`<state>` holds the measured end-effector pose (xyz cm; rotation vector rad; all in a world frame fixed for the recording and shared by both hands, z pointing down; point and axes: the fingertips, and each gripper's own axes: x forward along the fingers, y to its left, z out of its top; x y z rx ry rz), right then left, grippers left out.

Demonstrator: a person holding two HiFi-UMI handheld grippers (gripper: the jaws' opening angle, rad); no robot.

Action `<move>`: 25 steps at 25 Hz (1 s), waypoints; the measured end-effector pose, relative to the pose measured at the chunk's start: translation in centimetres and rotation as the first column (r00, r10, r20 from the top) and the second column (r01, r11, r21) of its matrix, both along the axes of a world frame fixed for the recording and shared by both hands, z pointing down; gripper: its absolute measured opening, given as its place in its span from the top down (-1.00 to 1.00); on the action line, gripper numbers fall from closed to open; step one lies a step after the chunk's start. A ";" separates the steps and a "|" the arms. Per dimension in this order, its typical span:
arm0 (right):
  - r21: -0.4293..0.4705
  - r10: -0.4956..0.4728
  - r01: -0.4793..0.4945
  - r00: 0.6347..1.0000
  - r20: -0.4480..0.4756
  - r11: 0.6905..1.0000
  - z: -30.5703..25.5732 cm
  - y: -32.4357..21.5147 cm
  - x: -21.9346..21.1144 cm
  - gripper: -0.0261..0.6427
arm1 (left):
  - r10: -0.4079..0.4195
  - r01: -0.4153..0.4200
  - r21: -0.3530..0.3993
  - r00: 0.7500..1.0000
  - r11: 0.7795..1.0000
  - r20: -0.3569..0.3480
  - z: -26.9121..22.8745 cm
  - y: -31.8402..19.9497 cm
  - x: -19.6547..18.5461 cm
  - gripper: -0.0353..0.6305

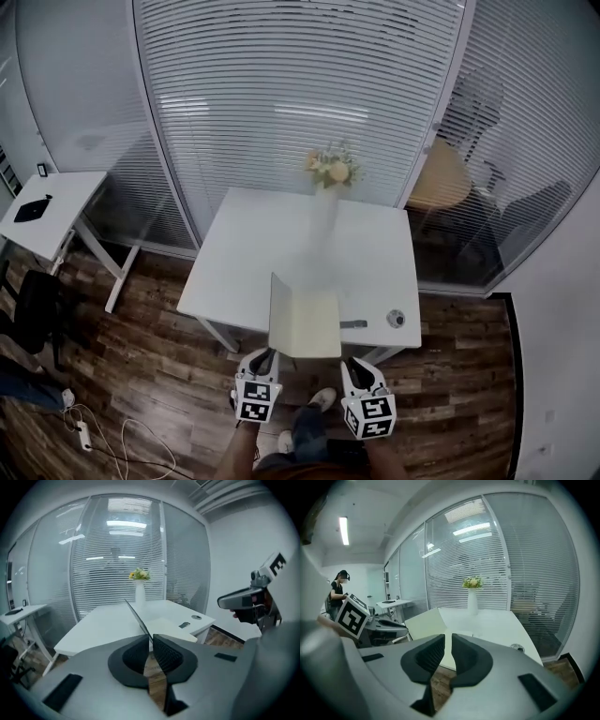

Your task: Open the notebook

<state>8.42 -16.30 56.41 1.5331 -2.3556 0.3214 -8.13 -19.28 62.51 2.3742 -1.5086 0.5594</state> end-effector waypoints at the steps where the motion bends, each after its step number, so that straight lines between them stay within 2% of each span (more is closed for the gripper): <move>1: -0.001 -0.002 0.002 1.000 -0.003 1.000 0.0 0.0 -0.1 0.76 | -0.027 0.027 -0.017 0.999 1.000 -0.027 0.3 0.0 -0.7 0.77; 4: -0.004 -0.004 0.004 1.000 0.000 1.000 0.1 -0.2 -0.4 0.80 | -0.104 0.098 -0.073 0.991 0.993 -0.090 1.5 0.1 -2.7 0.76; 10: 0.011 -0.015 0.014 0.999 0.042 1.000 -0.1 -0.8 -0.5 0.83 | -0.192 0.172 -0.148 0.973 0.974 -0.131 4.0 0.2 -5.0 0.71; 18: -0.021 0.004 -0.003 0.999 0.047 1.000 1.2 -2.0 0.7 0.88 | -0.306 0.252 -0.244 0.927 0.936 -0.217 7.2 0.3 -6.4 0.70; 22: -0.031 0.004 -0.004 1.000 0.011 1.000 2.4 -2.5 1.4 0.88 | -0.358 0.298 -0.259 0.905 0.919 -0.229 8.4 -0.5 -7.2 0.68; 25: -0.041 0.014 -0.014 1.000 -0.002 0.999 3.1 -2.4 2.1 0.88 | -0.378 0.314 -0.284 0.903 0.906 -0.206 9.6 -0.9 -7.6 0.67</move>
